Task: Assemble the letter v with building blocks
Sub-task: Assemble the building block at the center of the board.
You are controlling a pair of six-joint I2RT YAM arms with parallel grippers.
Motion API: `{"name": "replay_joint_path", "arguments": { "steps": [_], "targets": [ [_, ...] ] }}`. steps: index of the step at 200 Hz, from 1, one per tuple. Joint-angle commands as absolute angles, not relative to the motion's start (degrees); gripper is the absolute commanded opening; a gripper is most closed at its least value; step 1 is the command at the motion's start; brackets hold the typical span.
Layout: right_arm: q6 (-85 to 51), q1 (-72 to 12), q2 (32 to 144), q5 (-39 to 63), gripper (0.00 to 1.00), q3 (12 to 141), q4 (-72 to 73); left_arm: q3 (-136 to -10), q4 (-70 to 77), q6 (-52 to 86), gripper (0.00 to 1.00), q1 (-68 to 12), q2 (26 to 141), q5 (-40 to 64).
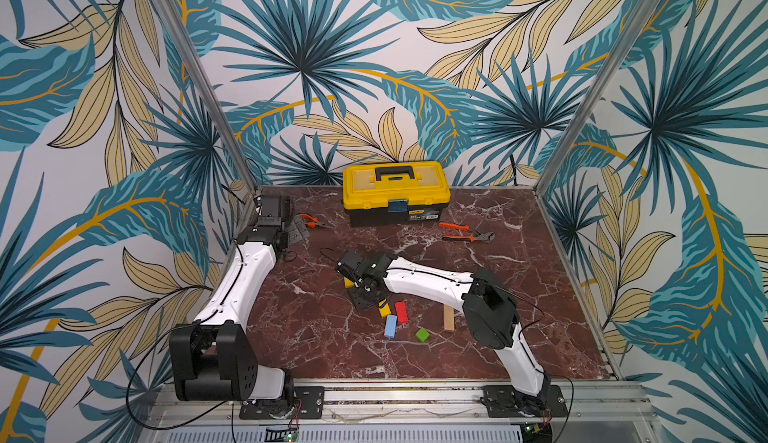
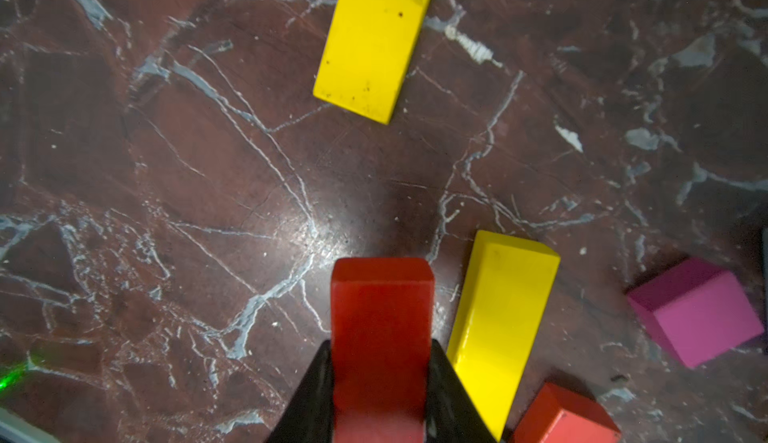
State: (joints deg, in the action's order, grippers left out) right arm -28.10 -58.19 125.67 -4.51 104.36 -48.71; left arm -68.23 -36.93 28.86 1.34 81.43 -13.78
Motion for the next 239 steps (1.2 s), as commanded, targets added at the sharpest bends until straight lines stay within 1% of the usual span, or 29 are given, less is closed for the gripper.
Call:
{"name": "replay_joint_path", "arguments": {
  "steps": [1, 91, 147, 239],
  "targets": [
    [-28.8, -58.5, 127.6, -3.6, 0.27, 106.5, -50.4, -67.4, -36.9, 28.6, 0.99, 2.8, 82.7, -13.2],
    [-29.2, -58.5, 134.1, -1.9, 0.27, 113.8, -55.6, -67.9, -37.0, 27.7, 0.99, 4.4, 83.4, -12.9],
    [-30.5, -58.3, 135.9, -1.3, 0.27, 114.4, -55.5, -67.7, -36.8, 27.2, 0.99, 5.4, 83.3, -12.2],
    [-32.3, -57.1, 139.8, -1.3, 0.27, 119.3, -57.6, -67.4, -36.1, 26.9, 0.99, 7.2, 83.4, -9.9]
  ]
}}
